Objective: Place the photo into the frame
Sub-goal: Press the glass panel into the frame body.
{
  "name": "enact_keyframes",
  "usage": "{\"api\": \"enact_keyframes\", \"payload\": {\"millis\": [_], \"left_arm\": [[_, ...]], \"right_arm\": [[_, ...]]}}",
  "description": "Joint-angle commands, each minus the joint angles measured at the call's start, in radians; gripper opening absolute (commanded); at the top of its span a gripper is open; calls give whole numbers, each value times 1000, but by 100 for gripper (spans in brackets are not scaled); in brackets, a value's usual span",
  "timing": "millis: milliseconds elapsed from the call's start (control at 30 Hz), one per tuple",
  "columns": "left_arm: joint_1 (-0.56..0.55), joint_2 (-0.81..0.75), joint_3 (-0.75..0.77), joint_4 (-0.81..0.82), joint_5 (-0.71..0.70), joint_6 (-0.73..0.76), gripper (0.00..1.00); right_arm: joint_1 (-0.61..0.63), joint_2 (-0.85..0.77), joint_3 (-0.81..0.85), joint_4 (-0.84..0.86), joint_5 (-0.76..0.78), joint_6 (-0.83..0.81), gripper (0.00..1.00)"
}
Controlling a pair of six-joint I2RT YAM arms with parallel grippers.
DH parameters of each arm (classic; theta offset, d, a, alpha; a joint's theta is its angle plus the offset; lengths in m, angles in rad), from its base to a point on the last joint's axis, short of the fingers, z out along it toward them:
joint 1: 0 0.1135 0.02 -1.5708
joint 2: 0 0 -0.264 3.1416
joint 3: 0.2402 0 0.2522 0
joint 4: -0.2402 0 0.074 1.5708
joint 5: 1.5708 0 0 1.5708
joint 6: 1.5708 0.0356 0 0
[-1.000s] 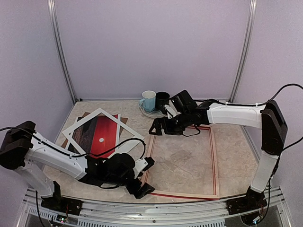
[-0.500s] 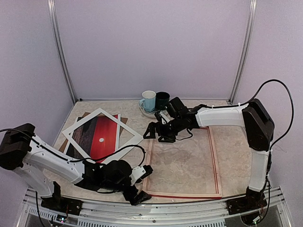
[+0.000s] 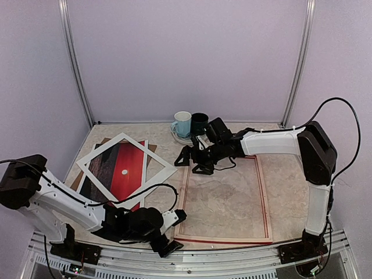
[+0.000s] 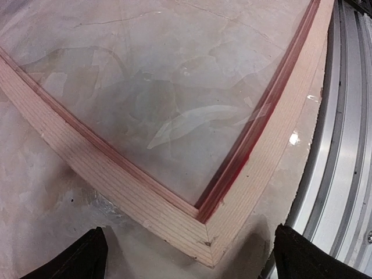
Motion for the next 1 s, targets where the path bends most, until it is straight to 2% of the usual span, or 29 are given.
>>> {"api": "enact_keyframes", "payload": {"millis": [0, 333, 600, 800, 967], "left_arm": [[-18, 32, -13, 79, -91, 12, 98], [-32, 80, -22, 213, -105, 37, 75], [-47, 148, 18, 253, -103, 55, 71], [-51, 194, 60, 257, -139, 55, 65], [-51, 213, 73, 259, -171, 50, 64]], "right_arm": [[-19, 10, 9, 23, -24, 76, 99], [-19, 61, 32, 13, -20, 128, 99], [-17, 101, 49, 12, -30, 142, 99], [-13, 129, 42, 20, -66, 144, 99], [7, 140, 30, 14, -76, 141, 99]]}}
